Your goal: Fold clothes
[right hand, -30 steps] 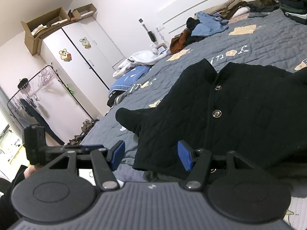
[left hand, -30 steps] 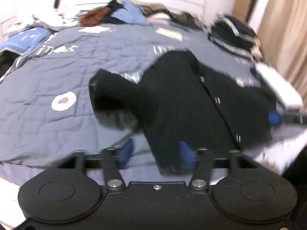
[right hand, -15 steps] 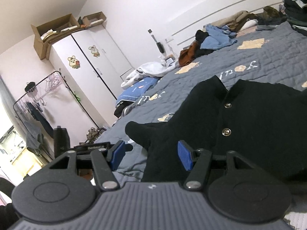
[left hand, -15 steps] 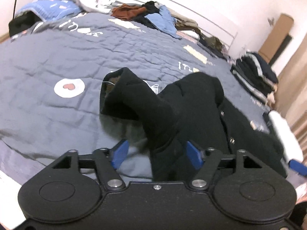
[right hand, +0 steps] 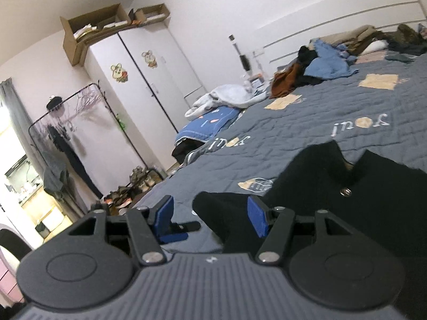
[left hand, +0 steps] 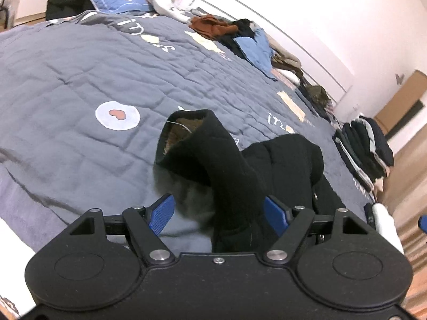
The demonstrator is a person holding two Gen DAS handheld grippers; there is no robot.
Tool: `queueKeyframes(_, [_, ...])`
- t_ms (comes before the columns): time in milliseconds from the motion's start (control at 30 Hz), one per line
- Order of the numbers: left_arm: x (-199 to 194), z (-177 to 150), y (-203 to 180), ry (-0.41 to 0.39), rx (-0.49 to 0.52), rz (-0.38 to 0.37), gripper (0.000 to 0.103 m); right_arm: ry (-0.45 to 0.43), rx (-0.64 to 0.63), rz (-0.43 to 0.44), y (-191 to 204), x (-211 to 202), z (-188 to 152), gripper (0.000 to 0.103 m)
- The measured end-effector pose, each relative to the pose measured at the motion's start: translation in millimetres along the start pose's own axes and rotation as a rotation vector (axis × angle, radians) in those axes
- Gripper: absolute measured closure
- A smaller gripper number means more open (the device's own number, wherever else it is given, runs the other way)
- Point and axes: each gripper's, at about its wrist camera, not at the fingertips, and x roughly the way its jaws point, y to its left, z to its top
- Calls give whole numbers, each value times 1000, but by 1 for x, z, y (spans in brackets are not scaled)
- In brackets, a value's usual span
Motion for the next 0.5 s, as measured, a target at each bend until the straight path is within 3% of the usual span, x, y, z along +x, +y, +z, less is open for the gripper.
queueKeyframes(300, [3,2,2,-26,-49,-8,19,-10,-5,46,-1,25,5,41])
queueKeyframes(500, [17,11,10,-12,-156,-43,16,7,25,31,-18,35,-3,40])
